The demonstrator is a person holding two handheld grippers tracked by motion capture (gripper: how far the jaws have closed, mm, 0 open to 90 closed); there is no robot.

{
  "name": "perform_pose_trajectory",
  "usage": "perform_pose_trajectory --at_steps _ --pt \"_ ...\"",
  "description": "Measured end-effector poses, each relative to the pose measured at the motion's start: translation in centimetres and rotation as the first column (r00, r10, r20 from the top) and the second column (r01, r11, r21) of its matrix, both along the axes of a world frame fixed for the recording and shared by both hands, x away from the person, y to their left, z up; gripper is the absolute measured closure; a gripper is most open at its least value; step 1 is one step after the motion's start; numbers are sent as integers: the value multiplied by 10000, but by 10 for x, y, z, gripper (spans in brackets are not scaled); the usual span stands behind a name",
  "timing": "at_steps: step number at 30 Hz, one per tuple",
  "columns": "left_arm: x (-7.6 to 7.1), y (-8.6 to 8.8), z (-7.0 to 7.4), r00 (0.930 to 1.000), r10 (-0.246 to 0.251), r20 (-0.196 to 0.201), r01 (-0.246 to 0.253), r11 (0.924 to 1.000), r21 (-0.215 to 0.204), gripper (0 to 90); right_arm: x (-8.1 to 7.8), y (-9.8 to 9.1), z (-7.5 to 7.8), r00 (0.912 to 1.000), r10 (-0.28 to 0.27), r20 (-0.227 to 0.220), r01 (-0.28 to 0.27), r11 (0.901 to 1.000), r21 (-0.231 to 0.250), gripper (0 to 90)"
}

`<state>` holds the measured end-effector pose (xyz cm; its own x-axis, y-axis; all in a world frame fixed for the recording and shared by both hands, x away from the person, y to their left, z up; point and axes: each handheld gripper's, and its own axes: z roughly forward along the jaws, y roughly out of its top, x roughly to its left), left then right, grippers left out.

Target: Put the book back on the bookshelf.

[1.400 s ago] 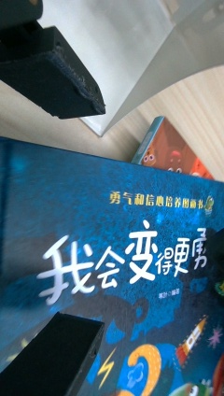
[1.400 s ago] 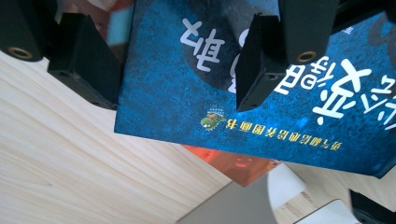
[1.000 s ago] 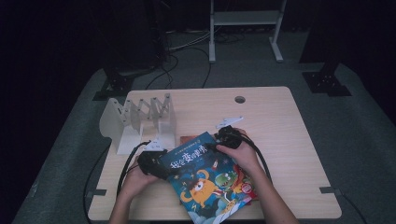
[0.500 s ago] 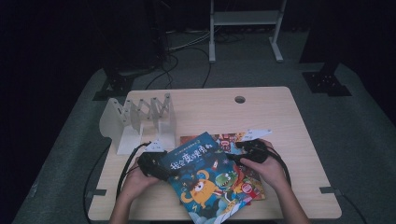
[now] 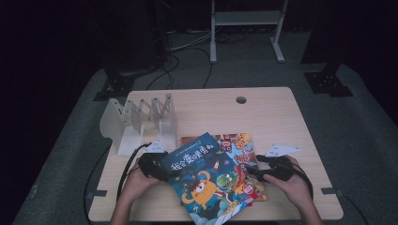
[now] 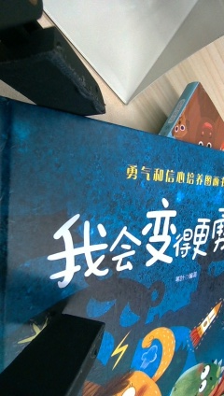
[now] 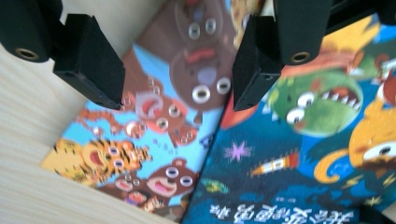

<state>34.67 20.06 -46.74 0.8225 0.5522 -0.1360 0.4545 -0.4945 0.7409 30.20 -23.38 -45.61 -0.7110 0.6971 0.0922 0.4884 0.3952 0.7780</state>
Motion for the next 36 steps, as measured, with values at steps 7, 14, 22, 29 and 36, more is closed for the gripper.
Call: perform_pose_trajectory --at_steps 7,14,22,29,36 --pt "0 0 0 10000 15 -11 -15 10000 18 0 -22 -13 -3 10000 -37 2 37 9999 168 328" --pt "0 0 0 10000 36 -25 -36 10000 23 0 -43 -23 -5 10000 46 -77 -45 9999 114 323" --pt "0 0 0 10000 51 -33 -51 10000 22 0 -58 -27 -9 9994 290 -173 -288 9995 129 325" --pt "-1 0 0 10000 60 -79 -60 10000 7 0 -63 -27 -16 9996 199 -215 -197 9998 83 311" --pt "-3 4 0 9995 -66 -314 64 10000 -63 0 -56 -29 -17 9998 -8 -203 11 9999 148 317"
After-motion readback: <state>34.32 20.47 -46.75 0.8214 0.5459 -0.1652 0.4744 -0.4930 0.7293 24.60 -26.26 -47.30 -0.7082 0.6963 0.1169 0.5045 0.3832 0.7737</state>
